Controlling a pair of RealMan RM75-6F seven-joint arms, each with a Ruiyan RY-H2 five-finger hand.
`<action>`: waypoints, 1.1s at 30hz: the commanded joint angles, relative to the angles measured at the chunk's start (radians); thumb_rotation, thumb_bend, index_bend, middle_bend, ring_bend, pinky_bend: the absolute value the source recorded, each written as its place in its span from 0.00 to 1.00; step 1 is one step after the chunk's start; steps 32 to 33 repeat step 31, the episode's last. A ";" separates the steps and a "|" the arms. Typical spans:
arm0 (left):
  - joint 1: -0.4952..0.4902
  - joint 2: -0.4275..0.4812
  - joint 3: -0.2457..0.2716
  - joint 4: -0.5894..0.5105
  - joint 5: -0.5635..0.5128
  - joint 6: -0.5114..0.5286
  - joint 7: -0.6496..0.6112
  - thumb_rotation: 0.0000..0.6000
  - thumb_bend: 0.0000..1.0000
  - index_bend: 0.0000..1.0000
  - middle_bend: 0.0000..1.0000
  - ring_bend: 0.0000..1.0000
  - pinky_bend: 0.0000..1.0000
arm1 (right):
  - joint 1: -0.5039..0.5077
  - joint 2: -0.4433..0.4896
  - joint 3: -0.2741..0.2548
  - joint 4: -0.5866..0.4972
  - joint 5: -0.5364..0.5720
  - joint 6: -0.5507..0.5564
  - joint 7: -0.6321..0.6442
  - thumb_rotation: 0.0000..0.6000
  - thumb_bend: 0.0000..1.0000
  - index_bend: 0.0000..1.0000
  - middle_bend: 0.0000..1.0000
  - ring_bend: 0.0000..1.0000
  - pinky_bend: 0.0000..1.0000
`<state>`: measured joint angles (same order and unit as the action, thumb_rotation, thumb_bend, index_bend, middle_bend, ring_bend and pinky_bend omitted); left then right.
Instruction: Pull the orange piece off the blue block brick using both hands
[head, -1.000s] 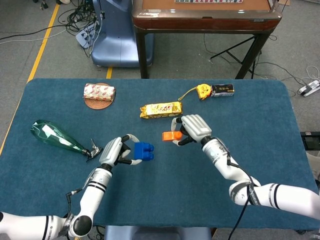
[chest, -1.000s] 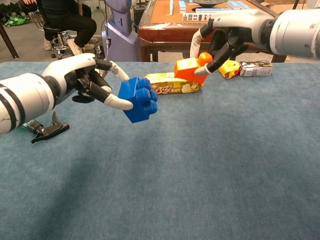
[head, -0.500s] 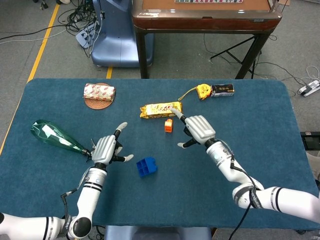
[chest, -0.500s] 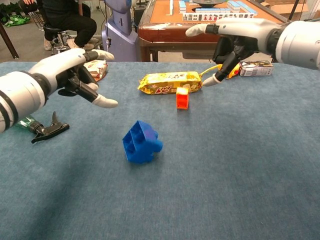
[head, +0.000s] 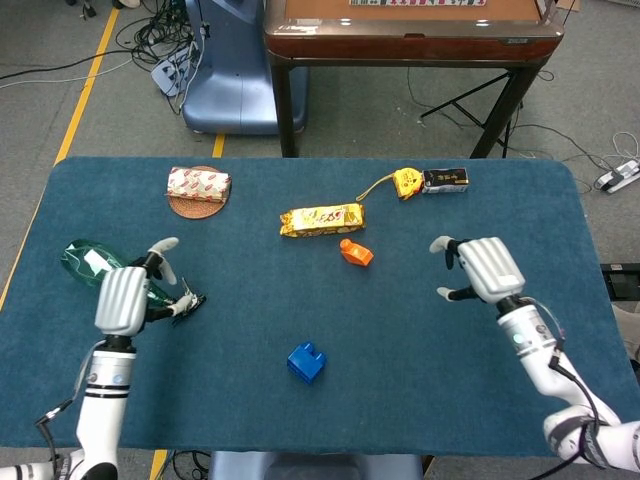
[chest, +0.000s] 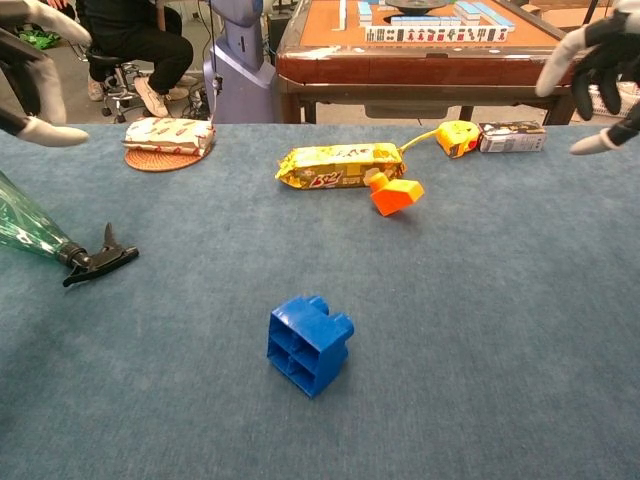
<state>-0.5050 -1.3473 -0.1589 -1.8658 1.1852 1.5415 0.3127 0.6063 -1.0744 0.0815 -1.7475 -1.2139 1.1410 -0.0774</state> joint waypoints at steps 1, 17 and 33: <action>0.098 0.137 0.055 0.003 0.069 0.053 -0.086 1.00 0.00 0.30 0.35 0.31 0.54 | -0.088 0.044 -0.052 0.004 -0.086 0.078 0.059 1.00 0.00 0.38 0.50 0.47 0.60; 0.340 0.316 0.183 0.152 0.194 0.105 -0.351 1.00 0.00 0.32 0.25 0.17 0.27 | -0.352 0.058 -0.136 0.093 -0.271 0.343 0.189 1.00 0.00 0.42 0.49 0.44 0.42; 0.381 0.276 0.176 0.200 0.208 0.052 -0.295 1.00 0.00 0.32 0.28 0.21 0.29 | -0.432 0.084 -0.118 0.098 -0.286 0.378 0.217 1.00 0.00 0.43 0.49 0.44 0.42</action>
